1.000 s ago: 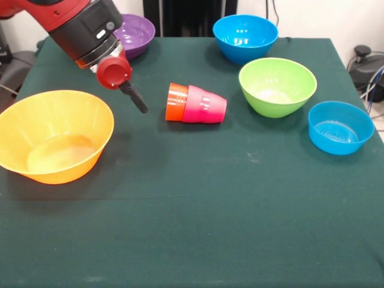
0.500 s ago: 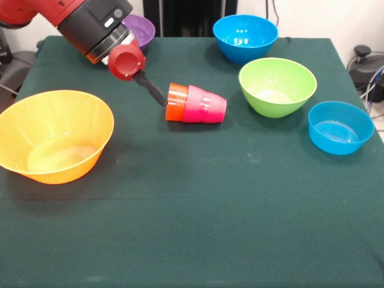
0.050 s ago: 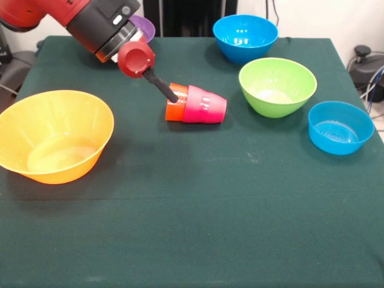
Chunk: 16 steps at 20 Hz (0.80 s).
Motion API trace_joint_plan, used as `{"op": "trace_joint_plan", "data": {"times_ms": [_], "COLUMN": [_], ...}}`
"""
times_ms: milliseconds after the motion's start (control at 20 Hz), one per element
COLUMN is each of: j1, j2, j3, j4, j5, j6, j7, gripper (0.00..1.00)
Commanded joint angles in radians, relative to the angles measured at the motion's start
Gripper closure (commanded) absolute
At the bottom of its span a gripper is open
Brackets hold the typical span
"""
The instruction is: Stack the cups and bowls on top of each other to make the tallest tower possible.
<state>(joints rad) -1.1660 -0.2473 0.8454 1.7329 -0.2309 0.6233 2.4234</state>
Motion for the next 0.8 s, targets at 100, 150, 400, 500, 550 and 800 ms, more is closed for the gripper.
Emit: {"op": "trace_joint_plan", "data": {"times_ms": [100,150,400,500,550,800], "j1": [0.026,0.025,0.015,0.01,0.007,-0.002], "j2": [0.079,0.089,0.132,0.142,0.151,0.155], "j3": [-0.021,-0.025,-0.042,-0.046,-0.048,-0.039], "j4": [-0.025,-0.033,-0.057,-0.058,-0.063,-0.054], "j5": [-0.122,-0.132,-0.194,-0.215,-0.228,-0.27], "j6": [-0.033,-0.032,-0.047,-0.043,-0.046,-0.053], "j7": [-0.245,-0.251,-0.264,-0.263,-0.266,-0.247], "gripper": [0.0,0.0,0.0,0.0,0.0,0.0]}}
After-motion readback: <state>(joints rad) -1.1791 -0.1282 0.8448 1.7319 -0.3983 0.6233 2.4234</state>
